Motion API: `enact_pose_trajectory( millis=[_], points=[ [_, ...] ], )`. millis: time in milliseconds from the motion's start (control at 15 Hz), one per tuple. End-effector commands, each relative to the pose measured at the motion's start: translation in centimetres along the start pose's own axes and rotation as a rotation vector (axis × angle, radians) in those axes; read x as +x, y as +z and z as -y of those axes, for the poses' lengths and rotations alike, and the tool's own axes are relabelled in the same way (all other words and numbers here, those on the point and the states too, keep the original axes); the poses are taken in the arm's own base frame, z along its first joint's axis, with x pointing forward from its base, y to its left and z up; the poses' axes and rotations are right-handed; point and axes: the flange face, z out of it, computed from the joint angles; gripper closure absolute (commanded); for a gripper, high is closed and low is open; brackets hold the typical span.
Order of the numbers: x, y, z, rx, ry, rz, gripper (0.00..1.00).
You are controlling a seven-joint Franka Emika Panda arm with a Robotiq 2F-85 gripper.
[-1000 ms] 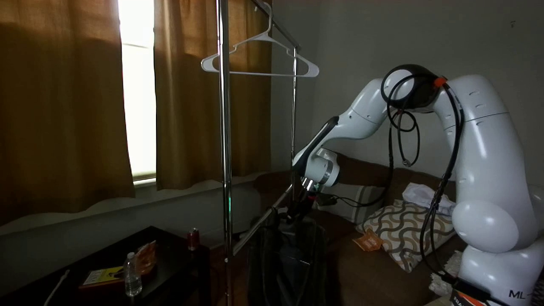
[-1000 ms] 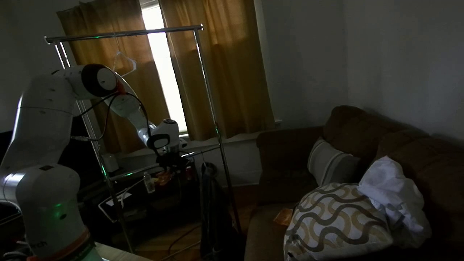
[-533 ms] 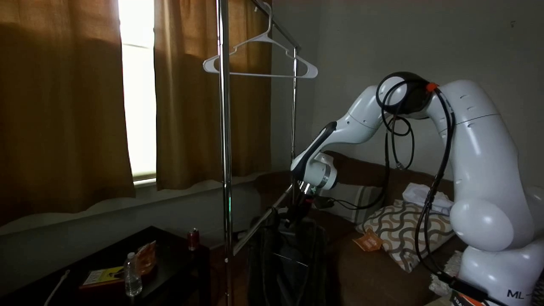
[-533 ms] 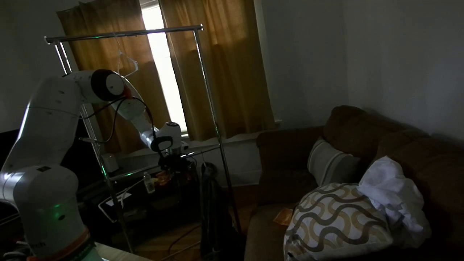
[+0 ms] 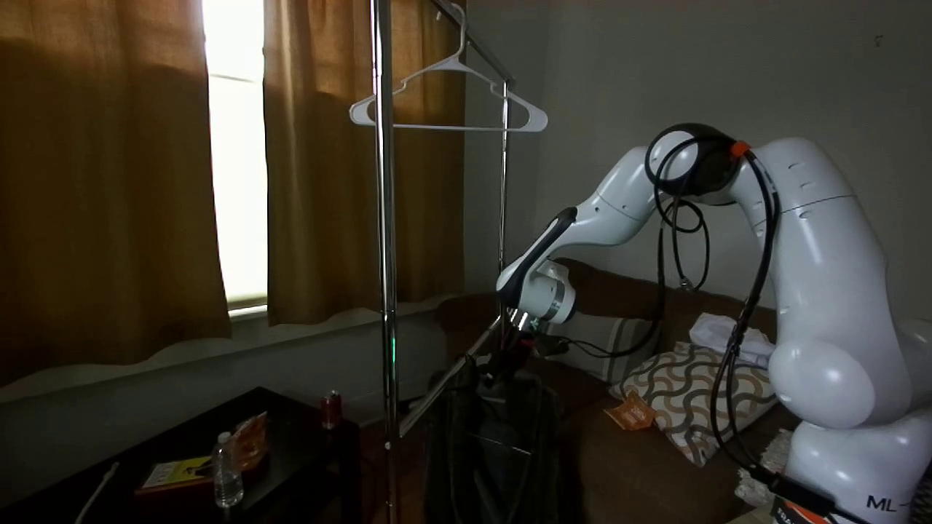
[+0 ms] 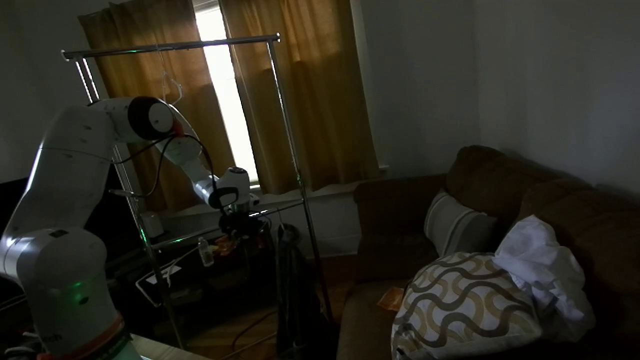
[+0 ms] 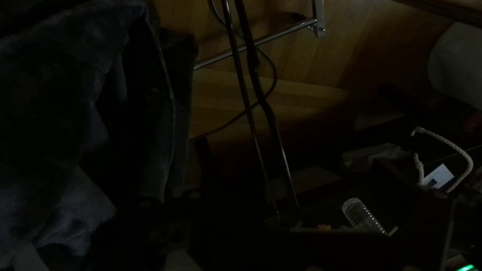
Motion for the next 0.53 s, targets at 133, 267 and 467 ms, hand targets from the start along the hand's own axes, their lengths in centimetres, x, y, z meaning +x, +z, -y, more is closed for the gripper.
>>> enact_pose_trajectory(
  millis=[133, 267, 467],
  points=[
    [2.1, 3.0, -0.2, -0.020, -0.035, -0.033, 0.00],
    [2.8, 4.0, 0.0, -0.017, -0.050, -0.052, 0.00],
    [3.5, 5.3, 0.3, -0.010, -0.066, -0.076, 0.25]
  ],
)
